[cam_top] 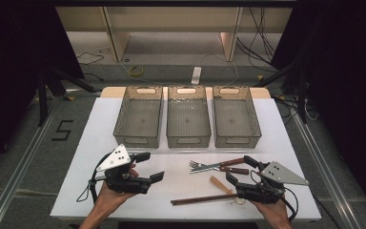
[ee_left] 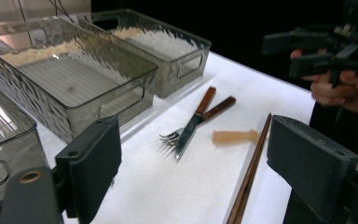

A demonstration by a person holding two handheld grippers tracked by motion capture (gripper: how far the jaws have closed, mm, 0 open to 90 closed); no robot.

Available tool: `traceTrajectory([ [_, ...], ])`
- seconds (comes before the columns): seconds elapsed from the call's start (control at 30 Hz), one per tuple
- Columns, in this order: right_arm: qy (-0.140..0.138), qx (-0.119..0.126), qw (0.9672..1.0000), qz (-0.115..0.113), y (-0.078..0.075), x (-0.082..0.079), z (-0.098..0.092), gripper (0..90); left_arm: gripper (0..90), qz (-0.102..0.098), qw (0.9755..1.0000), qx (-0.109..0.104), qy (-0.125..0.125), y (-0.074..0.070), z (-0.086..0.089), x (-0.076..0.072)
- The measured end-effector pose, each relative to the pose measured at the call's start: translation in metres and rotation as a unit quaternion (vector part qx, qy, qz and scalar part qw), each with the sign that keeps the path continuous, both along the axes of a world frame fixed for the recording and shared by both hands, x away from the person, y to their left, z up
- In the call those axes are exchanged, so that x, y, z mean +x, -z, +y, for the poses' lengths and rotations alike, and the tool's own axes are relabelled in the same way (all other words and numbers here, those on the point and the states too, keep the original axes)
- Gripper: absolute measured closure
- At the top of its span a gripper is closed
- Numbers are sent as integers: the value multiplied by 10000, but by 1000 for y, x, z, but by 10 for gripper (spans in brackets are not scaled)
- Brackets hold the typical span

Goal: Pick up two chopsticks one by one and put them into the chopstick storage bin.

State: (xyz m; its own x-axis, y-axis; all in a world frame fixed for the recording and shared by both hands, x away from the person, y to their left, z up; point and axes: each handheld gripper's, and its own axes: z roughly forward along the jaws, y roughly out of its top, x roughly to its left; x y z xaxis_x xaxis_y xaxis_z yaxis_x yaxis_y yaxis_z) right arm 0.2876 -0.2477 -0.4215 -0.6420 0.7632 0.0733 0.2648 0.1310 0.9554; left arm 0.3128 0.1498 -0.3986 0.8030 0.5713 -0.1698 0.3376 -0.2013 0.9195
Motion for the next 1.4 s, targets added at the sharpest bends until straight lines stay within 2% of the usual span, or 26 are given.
traceTrajectory([
  [0.17,-10,24,10000,-7,-2,0,-1,171,190,194,9996,170,131,-5,-16,6],
  [0.3,-11,9,10000,-52,-3,-1,-2,173,190,304,9979,542,199,-8,-31,11],
  [0.47,10,13,10000,-25,-3,-1,-2,174,191,419,9938,993,283,-6,-45,15],
  [0.67,-1,28,10000,-15,-3,0,-2,174,194,605,9888,1308,397,-4,-55,22],
  [0.77,2,15,10000,22,-2,0,-2,175,195,714,9849,1501,489,-4,-63,26],
  [0.87,-7,11,10000,6,-2,1,-2,175,196,734,9803,1747,550,-4,-72,29],
  [0.93,-13,9,10000,11,-2,1,-2,175,210,746,9792,1788,605,-4,-78,30],
  [1.03,-25,2,10000,17,-2,0,-2,176,217,808,9745,1970,707,0,-85,34],
  [1.1,-31,-1,10000,29,-2,0,-2,175,217,880,9699,2131,790,3,-90,36],
  [1.2,-38,-20,10000,62,-2,1,-2,175,219,973,9646,2264,936,5,-97,37],
  [1.4,-44,-36,10000,62,-1,1,-2,176,223,1072,9561,2520,1045,13,-109,38],
])
